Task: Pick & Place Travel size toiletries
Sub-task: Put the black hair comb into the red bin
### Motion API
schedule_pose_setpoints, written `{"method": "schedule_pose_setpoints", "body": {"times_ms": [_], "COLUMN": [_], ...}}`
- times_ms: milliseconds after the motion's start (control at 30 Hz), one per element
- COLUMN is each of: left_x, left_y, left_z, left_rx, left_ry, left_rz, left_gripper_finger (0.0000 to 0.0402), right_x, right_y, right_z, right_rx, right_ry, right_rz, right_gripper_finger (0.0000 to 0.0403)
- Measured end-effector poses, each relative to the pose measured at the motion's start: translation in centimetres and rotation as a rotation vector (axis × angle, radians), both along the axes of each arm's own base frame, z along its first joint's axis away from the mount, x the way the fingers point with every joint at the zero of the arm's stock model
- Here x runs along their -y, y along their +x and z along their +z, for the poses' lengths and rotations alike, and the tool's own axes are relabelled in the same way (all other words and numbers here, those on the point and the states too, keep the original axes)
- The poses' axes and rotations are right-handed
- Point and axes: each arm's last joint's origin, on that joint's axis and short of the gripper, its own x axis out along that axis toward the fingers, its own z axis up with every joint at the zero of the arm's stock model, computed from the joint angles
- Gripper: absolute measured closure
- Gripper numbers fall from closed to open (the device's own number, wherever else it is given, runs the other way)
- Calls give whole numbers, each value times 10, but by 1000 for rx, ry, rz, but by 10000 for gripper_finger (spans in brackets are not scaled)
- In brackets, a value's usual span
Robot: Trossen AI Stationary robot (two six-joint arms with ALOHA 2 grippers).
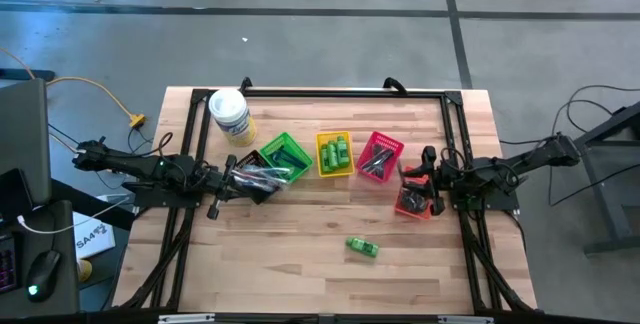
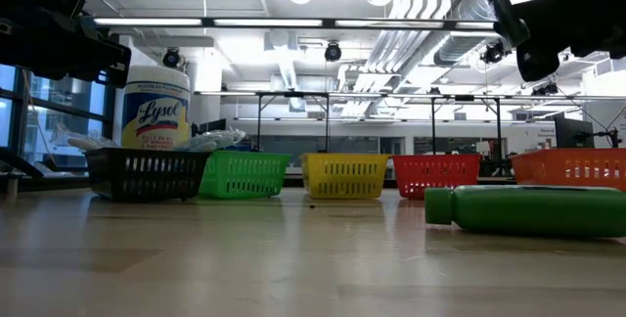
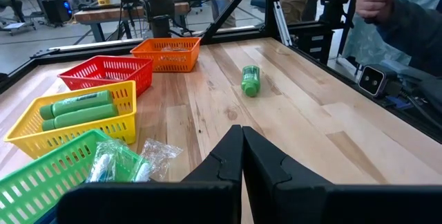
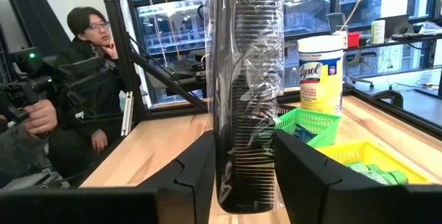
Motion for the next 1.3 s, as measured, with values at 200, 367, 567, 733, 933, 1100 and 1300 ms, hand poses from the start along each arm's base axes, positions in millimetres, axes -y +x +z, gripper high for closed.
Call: {"method": "schedule_pose_setpoints", "body": {"times_ms": [200, 367, 567, 733, 933, 1100, 1300], "left_x": [0, 0, 0, 0, 0, 0, 0], "left_y": [0, 0, 0, 0, 0, 0, 0], "left_z": [0, 0, 0, 0, 0, 0, 0], "left_rx": [0, 0, 0, 1, 1, 0, 0], "left_ry": [0, 1, 2, 2, 2, 2, 1], "left_rz": [0, 0, 0, 0, 0, 0, 0], "left_gripper_finger": [402, 402, 402, 402, 402, 402, 402], "right_x": [1, 1, 2, 0, -3, -3, 12], "right_y": [0, 1, 3, 10, 25, 40, 54], "right_z": [0, 3, 7, 19, 38, 53, 63], "right_rx": [1, 26, 14, -21, -138, -313, -565], "right_ry": [17, 25, 25, 16, 7, -6, -12], "right_rz": [-32, -54, -82, -117, -157, -234, -364], "right_gripper_finger": [277, 283, 278, 282, 278, 282, 278]}}
